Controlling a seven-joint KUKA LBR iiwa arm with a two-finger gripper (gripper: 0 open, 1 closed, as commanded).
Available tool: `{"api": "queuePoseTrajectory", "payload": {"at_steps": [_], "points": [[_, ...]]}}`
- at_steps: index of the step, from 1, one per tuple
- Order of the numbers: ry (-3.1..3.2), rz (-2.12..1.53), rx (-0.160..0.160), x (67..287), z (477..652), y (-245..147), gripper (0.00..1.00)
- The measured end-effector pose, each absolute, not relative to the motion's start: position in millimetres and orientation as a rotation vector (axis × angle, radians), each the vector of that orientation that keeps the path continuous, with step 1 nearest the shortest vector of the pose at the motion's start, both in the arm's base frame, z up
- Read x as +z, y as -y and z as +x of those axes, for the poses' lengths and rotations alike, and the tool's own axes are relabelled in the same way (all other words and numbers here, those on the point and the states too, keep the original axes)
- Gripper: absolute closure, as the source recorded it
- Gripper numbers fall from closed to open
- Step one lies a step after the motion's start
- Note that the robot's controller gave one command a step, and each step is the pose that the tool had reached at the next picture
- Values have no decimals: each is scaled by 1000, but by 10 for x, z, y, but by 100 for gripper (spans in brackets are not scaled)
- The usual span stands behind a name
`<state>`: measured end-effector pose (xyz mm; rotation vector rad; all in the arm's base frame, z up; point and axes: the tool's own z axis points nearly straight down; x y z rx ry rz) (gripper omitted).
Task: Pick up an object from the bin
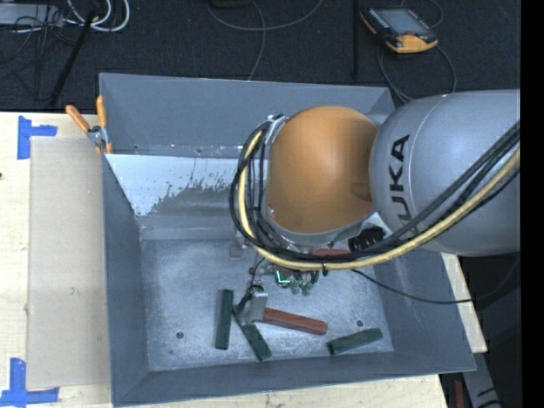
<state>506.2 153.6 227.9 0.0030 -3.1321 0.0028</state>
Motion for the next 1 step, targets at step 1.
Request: {"api": "queuePoseTrajectory", "payload": {"at_steps": [1], "points": [[3124,201,3,965,4931,-1296,0]]}}
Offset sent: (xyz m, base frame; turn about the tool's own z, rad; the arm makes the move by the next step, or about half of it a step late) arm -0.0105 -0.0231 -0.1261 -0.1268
